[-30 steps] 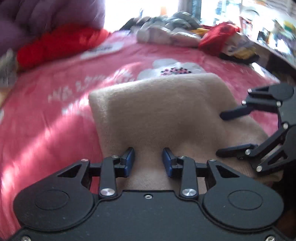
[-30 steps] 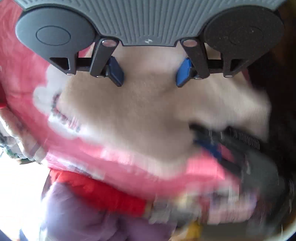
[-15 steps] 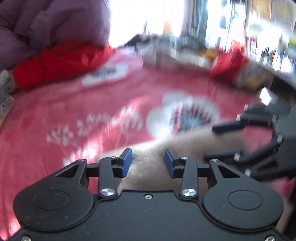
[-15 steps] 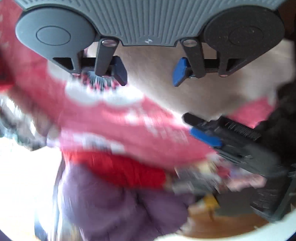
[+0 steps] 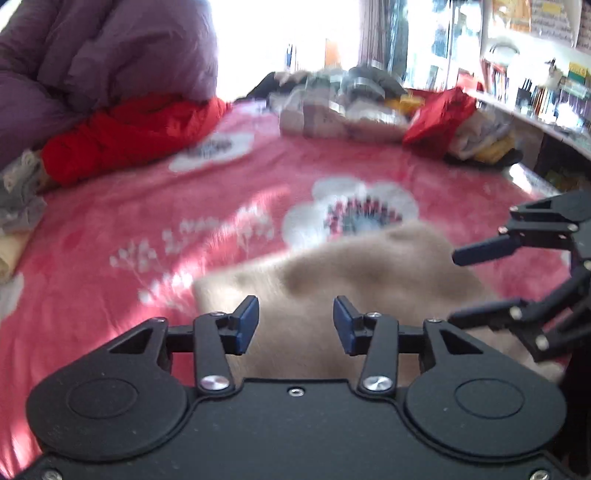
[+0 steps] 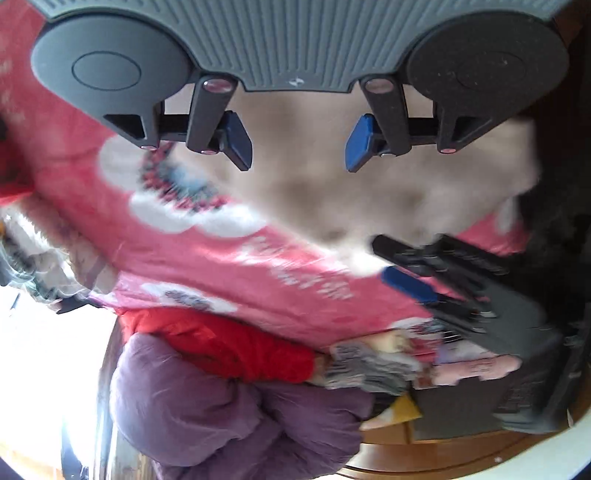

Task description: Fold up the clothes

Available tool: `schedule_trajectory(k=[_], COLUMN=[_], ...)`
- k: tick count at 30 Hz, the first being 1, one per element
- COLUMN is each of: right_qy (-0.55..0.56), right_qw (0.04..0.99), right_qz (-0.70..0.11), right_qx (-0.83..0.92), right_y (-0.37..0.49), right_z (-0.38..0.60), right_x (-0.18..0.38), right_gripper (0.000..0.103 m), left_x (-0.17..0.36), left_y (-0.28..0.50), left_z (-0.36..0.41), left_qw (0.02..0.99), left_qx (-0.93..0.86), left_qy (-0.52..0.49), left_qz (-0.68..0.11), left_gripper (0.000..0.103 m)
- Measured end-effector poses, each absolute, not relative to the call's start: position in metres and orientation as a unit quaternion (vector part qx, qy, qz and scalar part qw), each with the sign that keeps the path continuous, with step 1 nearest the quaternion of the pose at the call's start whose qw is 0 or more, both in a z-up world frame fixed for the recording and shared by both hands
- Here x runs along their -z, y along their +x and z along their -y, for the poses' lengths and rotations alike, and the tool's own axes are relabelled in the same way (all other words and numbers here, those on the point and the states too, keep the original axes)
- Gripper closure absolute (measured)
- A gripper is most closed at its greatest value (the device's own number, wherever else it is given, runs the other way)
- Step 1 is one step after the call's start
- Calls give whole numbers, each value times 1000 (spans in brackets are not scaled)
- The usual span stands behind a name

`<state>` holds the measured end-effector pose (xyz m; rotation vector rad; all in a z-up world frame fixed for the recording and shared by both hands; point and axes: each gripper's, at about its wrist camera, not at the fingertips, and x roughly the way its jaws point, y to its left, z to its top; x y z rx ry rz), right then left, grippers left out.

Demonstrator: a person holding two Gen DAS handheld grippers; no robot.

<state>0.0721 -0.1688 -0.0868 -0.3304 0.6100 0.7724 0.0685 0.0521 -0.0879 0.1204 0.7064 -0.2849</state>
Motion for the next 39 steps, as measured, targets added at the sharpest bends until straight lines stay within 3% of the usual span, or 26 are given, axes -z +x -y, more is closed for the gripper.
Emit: schedule_trajectory(k=[3,5,6,9,13,20,24,29,31,33,39], right_qy=[-176,-143,-145,-141,-133,-134,-134,-37,24,90,263], right_qw=[866,880,885,895,881,889,893,893,905,908,843], right_qz=[-323,-311,-296,-250,-303,-314,-306,-322,-311,-316,-406], right_qx=[-340,-329,-329,-341,-337,-305,-301,-311,-291,-262,-235], right_y=[69,60,51,14,4,-5,-9,-1,5,17,70], right_z=[157,163,166,183,187,186,184,204,219,235,259], right_x=[131,124,115,91,117,116,114,102,93,92,140], right_gripper=[44,46,51,52,53,44,51,52,45,30,30], left_x=[117,96,84,74,116,99,107,75,76,81,115], left_y=[72,58,44,8,-10,-17,-14,-19,-14,-9,15], left_z=[-38,-31,-33,-41,-31,-36,-44,-77,-104,-128,-170], left_qw=[921,920,924,924,913,921,918,937,928,911,843], left_qx=[126,123,137,157,136,144,141,89,60,46,66], left_qy=[85,105,91,62,97,69,37,-43,-111,-185,-365], left_qz=[-358,-356,-344,-343,-373,-357,-368,-334,-351,-365,-390], left_gripper=[56,57,57,56,54,49,48,44,39,39,36])
